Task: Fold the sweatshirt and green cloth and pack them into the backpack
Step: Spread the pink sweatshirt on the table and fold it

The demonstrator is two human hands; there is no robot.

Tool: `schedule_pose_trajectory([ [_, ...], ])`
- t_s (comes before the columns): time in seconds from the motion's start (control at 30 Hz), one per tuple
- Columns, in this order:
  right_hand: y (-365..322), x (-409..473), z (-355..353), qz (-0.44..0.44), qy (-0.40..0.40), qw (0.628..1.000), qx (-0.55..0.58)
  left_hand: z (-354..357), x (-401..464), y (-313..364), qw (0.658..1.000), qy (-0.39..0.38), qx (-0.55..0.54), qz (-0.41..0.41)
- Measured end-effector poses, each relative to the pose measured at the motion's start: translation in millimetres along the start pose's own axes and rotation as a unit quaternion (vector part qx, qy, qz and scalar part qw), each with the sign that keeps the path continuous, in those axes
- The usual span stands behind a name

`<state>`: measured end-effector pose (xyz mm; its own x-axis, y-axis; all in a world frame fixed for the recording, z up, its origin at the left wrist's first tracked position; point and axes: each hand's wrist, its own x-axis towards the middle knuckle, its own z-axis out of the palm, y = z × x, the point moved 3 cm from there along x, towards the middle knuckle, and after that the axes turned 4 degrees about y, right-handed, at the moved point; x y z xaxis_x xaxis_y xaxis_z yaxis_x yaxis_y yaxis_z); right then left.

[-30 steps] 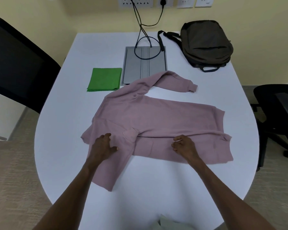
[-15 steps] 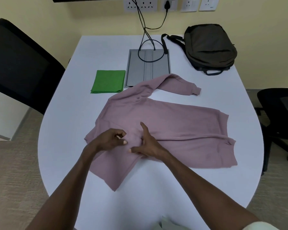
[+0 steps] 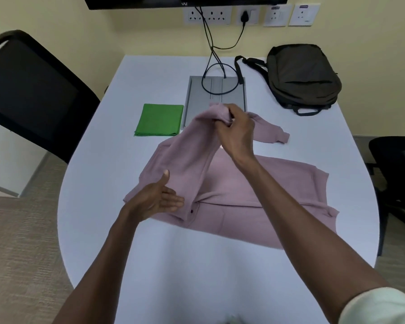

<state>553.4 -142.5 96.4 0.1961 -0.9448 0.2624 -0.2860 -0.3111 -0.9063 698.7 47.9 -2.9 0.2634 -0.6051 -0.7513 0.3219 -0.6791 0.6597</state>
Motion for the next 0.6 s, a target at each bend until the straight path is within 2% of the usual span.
schedule_pose_trajectory([
  [0.07,-10.3,3.4,-7.5,-0.027,0.033,0.999,0.034,-2.8,15.0,12.0,0.989,-0.005,-0.147,0.013],
  [0.13,-20.4,3.7,-12.2,-0.049,0.057,0.995,0.067,-2.9,29.2,38.7,0.958,-0.024,-0.284,0.041],
  [0.2,-26.1,3.9,-13.9,-0.096,0.070,0.987,0.107,0.2,38.3,75.2,0.922,-0.065,-0.375,0.075],
  [0.3,-28.4,0.5,-15.0,-0.205,0.091,0.968,0.117,6.9,42.6,127.0,0.899,-0.103,-0.398,0.151],
  [0.4,-19.1,-11.5,-6.9,-0.260,0.079,0.960,0.070,8.2,48.5,141.0,0.927,-0.100,-0.312,0.185],
  [0.43,-13.3,-17.0,-1.4,-0.268,0.047,0.961,0.046,6.4,53.5,133.8,0.942,-0.080,-0.274,0.177],
  [0.5,11.2,-26.0,15.1,-0.237,-0.090,0.967,-0.036,-1.0,69.5,101.9,0.967,0.005,-0.207,0.145],
  [0.57,54.6,-37.1,30.5,-0.135,-0.242,0.948,-0.158,-17.1,85.7,55.2,0.974,0.113,-0.156,0.119],
  [0.6,78.3,-43.4,33.3,-0.078,-0.284,0.933,-0.205,-23.9,89.2,32.4,0.973,0.142,-0.143,0.110],
])
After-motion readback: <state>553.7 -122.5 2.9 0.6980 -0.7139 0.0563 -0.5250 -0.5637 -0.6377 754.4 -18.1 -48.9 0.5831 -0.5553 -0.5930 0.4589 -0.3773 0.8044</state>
